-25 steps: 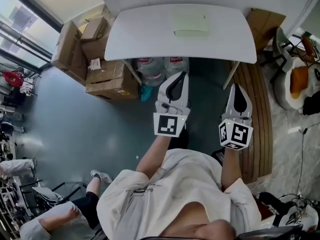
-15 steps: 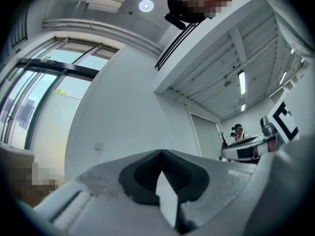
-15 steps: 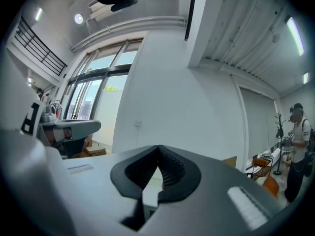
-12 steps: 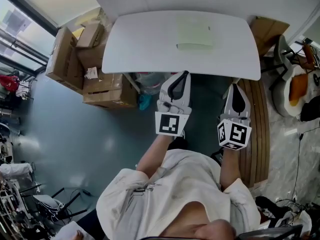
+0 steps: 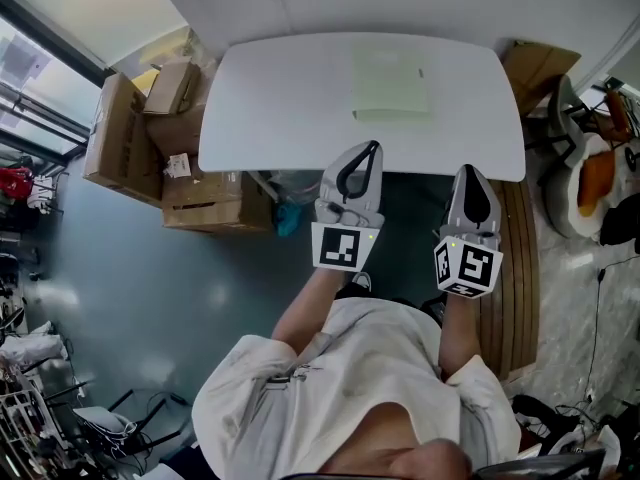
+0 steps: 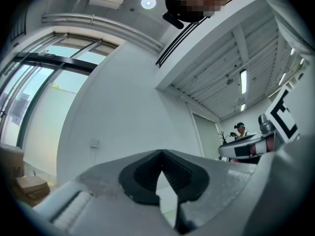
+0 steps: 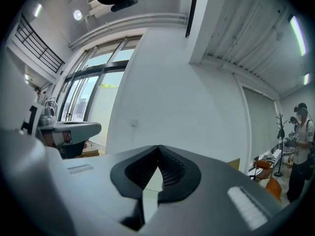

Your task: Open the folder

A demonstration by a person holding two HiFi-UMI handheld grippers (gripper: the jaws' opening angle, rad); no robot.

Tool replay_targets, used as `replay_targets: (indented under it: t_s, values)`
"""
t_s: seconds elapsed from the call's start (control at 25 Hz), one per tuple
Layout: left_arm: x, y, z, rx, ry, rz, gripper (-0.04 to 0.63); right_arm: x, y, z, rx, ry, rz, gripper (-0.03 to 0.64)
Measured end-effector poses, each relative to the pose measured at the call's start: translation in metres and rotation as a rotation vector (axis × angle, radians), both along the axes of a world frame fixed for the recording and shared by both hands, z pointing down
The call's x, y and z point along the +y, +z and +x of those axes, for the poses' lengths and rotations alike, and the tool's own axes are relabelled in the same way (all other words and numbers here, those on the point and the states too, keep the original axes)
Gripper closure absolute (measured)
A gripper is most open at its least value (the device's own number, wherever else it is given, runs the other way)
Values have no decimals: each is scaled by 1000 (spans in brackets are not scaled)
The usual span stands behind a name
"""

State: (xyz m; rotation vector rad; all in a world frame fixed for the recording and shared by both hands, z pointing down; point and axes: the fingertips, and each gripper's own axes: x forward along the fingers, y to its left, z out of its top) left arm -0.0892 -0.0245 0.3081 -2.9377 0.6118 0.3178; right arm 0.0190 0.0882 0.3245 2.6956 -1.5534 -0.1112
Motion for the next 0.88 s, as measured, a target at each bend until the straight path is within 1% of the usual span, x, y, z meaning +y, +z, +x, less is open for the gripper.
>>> replay_targets:
  t_s: [0.12,0.32,0.44,0.64,0.8,0.88]
  values:
    - [-10,-1,9,1,10,6,594,-9,-1,9,2,11,10,615]
    - [-24,6,36,-6,12,-19,594,-21,9,34,-10,16,1,615]
    - [-25,10,62,-26,9,-18,594,-24,12,62,-21,15,5,615]
    - [-31,5,111,-40,2,32,595,-32,11,118,-48,11,28,615]
    - [-47,3,144,-48,-24,13,594,-47,8,154,-48,-3,25,615]
    - [-51,3,158,-47,-34,17,594,-53,9,169,-56,-16,29,615]
